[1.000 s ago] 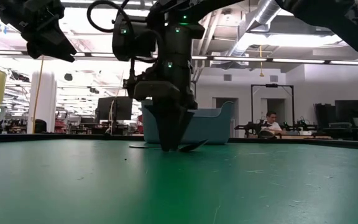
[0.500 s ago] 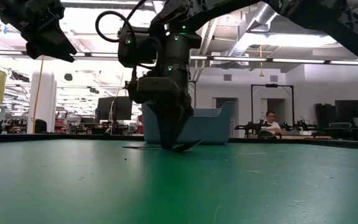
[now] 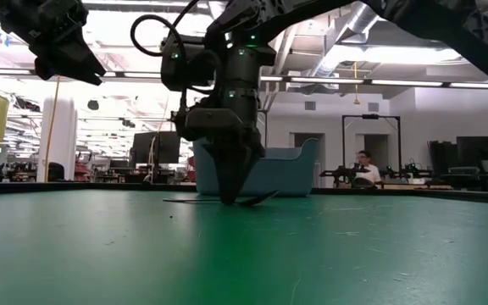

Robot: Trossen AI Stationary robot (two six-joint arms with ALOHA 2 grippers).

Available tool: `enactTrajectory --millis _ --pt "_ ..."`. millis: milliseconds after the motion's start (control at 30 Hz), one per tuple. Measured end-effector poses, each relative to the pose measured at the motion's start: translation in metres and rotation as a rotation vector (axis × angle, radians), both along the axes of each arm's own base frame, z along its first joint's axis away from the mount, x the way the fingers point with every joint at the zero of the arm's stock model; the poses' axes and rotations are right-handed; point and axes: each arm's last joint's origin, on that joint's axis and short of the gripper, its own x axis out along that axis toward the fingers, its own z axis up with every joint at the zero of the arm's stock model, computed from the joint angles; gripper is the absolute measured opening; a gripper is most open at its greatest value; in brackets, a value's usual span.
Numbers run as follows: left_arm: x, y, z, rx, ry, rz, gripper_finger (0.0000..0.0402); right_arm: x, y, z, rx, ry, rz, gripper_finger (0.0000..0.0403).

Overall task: Sort silverware by color (type)
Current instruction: Put the black spoon into the light blue bin

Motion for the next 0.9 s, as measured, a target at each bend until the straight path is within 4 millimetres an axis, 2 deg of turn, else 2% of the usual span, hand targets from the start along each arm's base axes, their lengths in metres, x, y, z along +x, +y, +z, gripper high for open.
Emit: enactTrajectory --millis 267,900 --pt "0.0 0.0 0.0 -0.005 -0.003 0.004 0.017 -0.002 0.004 -0.004 -0.005 0.014 -0.033 0.0008" --pt "0.0 0.0 0.0 -0.011 -0.005 -0.001 0.017 0.014 0.014 0.021 0.023 -0.095 -0.123 0.0006"
